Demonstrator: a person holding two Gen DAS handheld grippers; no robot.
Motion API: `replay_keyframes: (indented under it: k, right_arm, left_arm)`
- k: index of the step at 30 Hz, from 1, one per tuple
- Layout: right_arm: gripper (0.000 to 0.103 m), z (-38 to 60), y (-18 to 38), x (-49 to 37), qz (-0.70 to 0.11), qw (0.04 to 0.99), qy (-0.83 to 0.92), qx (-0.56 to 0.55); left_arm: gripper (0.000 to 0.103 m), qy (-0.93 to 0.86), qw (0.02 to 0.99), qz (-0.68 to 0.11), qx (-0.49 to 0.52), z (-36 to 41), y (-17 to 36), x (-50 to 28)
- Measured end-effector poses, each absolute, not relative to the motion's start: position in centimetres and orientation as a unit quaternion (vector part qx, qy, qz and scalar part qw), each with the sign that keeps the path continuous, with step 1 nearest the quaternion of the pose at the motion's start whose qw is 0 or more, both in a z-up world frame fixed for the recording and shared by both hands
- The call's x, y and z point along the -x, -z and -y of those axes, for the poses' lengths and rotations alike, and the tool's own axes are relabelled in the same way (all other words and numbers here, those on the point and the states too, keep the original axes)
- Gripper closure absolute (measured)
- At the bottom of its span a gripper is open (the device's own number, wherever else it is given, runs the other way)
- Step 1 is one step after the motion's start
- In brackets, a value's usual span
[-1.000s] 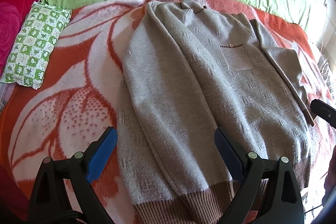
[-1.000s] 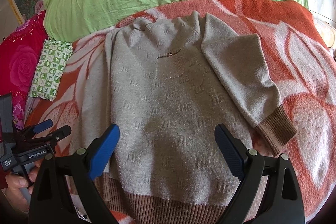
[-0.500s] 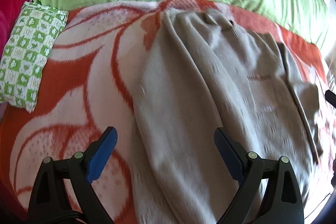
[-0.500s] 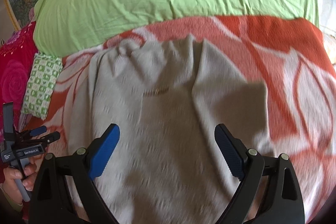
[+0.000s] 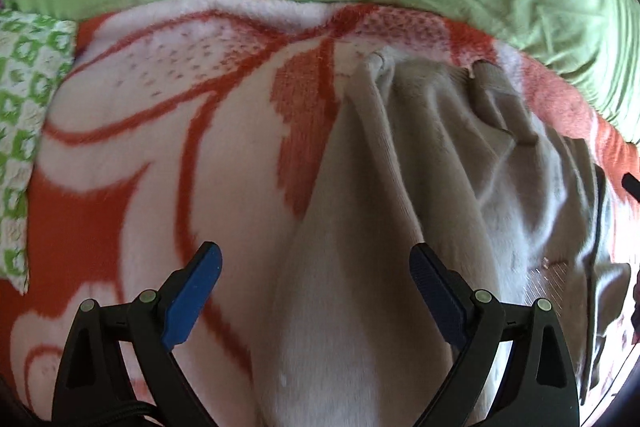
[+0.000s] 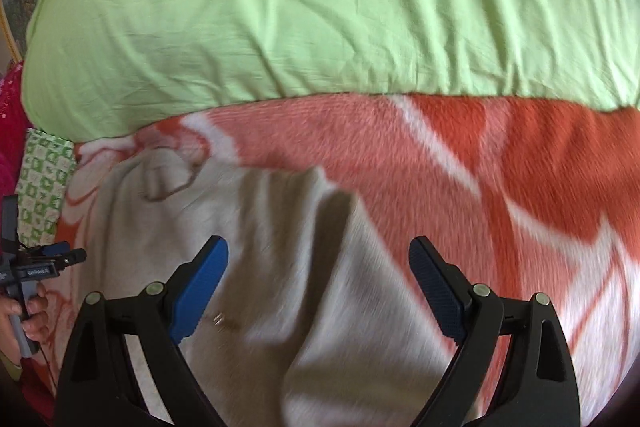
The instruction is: Fold small clothes
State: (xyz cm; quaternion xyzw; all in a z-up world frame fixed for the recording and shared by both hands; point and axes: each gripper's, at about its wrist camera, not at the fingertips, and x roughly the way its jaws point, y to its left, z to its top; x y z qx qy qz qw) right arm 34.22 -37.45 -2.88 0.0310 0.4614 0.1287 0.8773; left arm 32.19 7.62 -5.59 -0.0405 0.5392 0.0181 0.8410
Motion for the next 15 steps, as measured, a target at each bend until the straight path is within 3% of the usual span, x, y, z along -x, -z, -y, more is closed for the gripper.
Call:
replay_keyframes:
  k: [3, 7, 9, 10, 12, 15]
  right_arm:
    - [0.015, 37.3, 4.7, -36.9, -0.480, 0.866, -0.138, -0.018]
    - [0.032, 36.2, 6.7, -39.4, -0.508, 0.846, -0.162, -0.002]
    - [0.050, 35.3, 8.1, -39.9, -0.527, 0.831, -0.180, 0.011]
    - [0.065, 34.8, 8.5, -40.0, -0.534, 0.826, -0.181, 0.024]
    - [0.086, 34.5, 8.4, -39.8, -0.527, 0.831, -0.175, 0.043]
    - [0.092, 35.3, 5.7, -39.2, -0.498, 0.851, -0.161, 0.047]
  left_arm:
    - [0.008, -0.009, 0.836, -0.547, 0.038, -7.5, 6.8, -34.2]
    - [0.014, 0.008, 0.828, -0.558, 0.050, -7.4, 8.2, -35.6]
    - [0.035, 0.019, 0.825, -0.562, 0.053, -7.2, 8.8, -35.9]
    - [0.042, 0.025, 0.827, -0.560, 0.046, -6.9, 8.9, -35.9]
    - [0.088, 0.042, 0.832, -0.552, 0.025, -5.9, 8.8, -35.6]
    - [0.091, 0.045, 0.840, -0.541, -0.017, -4.9, 8.2, -35.1]
